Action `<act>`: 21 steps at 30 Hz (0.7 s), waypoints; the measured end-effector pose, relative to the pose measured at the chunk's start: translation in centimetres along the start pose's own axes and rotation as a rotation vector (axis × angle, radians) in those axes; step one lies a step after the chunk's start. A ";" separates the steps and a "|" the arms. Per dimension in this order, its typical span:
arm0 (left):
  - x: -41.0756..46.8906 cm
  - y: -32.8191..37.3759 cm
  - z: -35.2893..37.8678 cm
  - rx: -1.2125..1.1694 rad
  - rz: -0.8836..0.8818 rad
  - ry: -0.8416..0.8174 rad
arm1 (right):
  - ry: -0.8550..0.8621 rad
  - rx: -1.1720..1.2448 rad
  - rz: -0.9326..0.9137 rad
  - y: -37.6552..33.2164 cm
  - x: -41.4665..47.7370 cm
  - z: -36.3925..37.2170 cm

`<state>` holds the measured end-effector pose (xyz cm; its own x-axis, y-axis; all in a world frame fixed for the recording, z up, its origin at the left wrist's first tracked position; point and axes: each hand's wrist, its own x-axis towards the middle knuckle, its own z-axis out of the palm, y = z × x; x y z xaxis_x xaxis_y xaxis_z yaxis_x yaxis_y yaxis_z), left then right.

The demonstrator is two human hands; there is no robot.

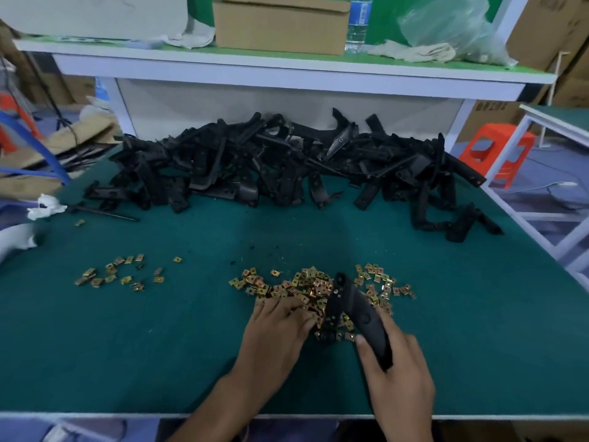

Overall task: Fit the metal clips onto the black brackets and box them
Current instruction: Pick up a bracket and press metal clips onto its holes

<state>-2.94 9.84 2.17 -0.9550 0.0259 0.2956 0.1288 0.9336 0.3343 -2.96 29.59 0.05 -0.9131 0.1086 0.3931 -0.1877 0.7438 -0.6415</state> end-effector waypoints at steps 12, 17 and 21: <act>-0.4 -1.0 -0.2 -0.125 0.068 -0.060 | 0.025 0.026 -0.044 0.5 -0.2 0.4; 0.1 -0.7 -0.5 -0.059 0.089 -0.021 | 0.036 0.027 -0.049 0.6 -0.2 0.4; 0.7 -0.5 -0.8 -0.094 0.084 0.144 | 0.031 0.036 -0.053 0.6 -0.3 0.3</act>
<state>-3.46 9.10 2.87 -0.8924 0.0443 0.4491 0.2372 0.8926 0.3833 -2.94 29.80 -0.63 -0.8898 0.0906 0.4472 -0.2490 0.7248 -0.6424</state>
